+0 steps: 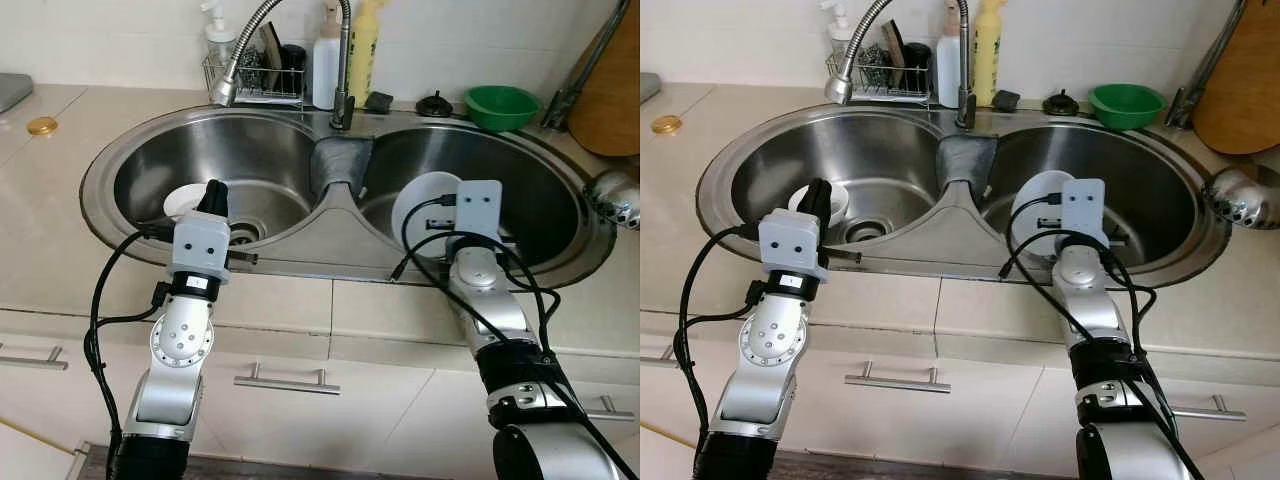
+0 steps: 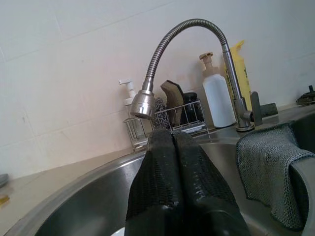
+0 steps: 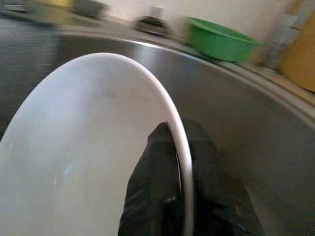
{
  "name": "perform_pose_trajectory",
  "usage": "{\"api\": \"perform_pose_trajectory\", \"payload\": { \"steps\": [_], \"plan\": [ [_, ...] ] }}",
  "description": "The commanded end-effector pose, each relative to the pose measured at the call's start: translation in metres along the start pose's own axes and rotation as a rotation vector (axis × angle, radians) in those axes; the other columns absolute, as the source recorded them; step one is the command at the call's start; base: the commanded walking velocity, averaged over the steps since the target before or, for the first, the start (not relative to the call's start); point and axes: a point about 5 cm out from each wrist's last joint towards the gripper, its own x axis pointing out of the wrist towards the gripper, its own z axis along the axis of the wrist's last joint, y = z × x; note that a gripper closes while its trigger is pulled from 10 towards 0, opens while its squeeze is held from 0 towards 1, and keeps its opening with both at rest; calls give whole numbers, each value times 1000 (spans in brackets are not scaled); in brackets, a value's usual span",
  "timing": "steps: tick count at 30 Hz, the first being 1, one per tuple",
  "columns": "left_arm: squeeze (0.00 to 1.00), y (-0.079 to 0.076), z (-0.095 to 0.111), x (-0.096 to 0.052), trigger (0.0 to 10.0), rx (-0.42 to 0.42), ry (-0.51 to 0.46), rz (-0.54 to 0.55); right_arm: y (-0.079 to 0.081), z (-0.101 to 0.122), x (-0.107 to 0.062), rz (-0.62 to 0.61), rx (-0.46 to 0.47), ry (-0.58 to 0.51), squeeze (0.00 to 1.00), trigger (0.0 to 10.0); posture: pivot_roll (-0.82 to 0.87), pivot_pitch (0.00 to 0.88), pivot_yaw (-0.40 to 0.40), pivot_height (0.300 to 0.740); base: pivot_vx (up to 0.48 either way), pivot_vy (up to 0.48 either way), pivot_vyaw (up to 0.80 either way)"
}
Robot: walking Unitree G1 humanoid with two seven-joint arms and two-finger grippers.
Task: Kitchen organization
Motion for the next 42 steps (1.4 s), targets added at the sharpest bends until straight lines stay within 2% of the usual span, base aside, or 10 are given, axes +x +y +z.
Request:
{"api": "perform_pose_trajectory", "payload": {
  "steps": [1,2,20,24,30,31,32,33,38,42],
  "plan": [
    [0,-1,-1,1,10000,5,9,-15,16,-5,-4,112,5,33,322,10000,-12,0,-33,740,0,0,0],
    [0,-1,-1,1,10000,5,9,-16,18,-6,-5,126,24,35,1000,10000,-12,0,-33,740,0,0,0],
    [0,-2,-1,0,10000,-4,12,-17,14,6,-5,146,131,-33,1000,10000,-12,0,-36,740,0,0,0],
    [0,-2,-2,0,10000,-8,17,-15,12,24,-6,144,307,-124,1000,10000,-12,0,-36,740,0,0,0],
    [0,-2,-2,0,10000,-19,22,-15,17,46,-9,227,533,-165,1000,10000,-13,0,-35,740,0,0,0],
    [0,-2,-2,0,10000,-20,23,-14,18,48,-9,237,545,-163,933,10000,-14,0,-35,740,0,0,0],
    [0,-2,-2,0,10000,-21,23,-14,18,49,-10,241,547,-164,255,10000,-14,0,-35,740,0,0,0],
    [0,-2,-2,0,10000,-24,24,-14,19,52,-11,250,536,-171,0,10000,-14,0,-35,740,0,0,0],
    [0,-3,-3,1,10000,-36,40,-21,22,54,-12,249,439,-164,0,10000,-17,0,-34,740,0,247,0],
    [0,-4,-2,1,10000,-35,37,-26,15,56,-11,178,479,-161,0,10000,-17,0,-34,740,0,478,0]
  ]
}}
